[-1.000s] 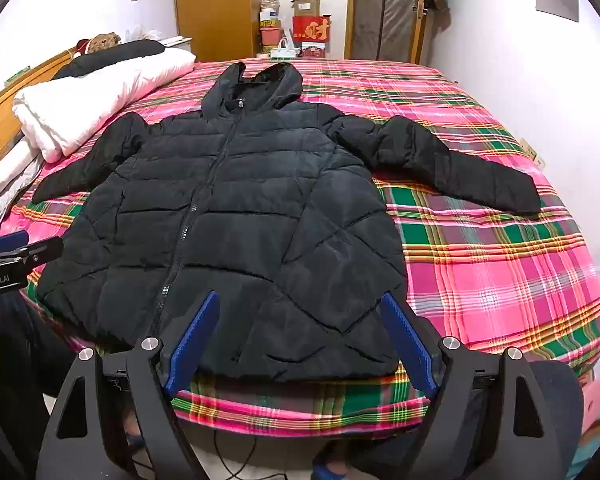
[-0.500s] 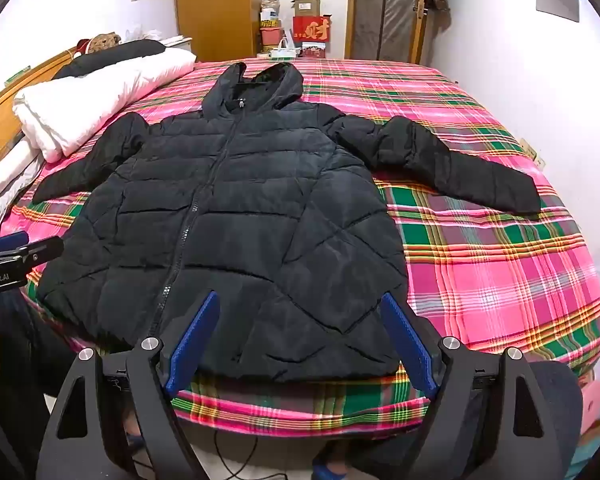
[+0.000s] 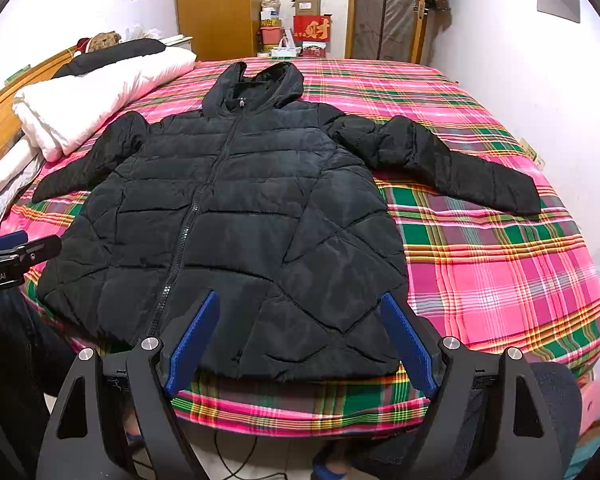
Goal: Fold large clothes
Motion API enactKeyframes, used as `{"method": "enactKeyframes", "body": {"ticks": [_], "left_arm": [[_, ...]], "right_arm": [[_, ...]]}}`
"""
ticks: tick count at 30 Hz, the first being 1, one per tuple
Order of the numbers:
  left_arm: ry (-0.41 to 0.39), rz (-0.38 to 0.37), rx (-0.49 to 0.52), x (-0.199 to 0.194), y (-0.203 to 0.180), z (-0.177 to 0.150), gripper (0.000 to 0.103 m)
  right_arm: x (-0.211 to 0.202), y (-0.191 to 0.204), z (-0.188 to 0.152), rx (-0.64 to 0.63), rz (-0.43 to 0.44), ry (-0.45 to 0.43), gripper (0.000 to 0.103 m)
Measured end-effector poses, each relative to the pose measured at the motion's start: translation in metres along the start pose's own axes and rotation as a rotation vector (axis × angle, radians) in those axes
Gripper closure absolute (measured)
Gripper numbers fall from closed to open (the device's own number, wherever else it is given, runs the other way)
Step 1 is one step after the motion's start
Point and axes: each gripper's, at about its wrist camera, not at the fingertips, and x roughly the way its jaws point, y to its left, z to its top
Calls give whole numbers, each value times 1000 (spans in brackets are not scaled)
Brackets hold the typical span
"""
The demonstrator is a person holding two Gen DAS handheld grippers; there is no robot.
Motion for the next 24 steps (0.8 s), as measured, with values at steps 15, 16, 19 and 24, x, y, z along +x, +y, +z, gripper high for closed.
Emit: {"method": "enactKeyframes", "body": {"ticks": [15,16,19,24], "left_arm": [[1,-7,-5,-5,4,0,6],[2,-8,-5,-5,4,0,6],[3,-6,-4,-7,1,0,6],[1,-7,-5,-7,3,-1,6]], "right_arm": [[1,2,1,0,-1,2,20],[1,2,1,-1,-2,2,20],[2,2,0,-1,-1,2,20],[1,2,1,-1,-2,2,20]]}}
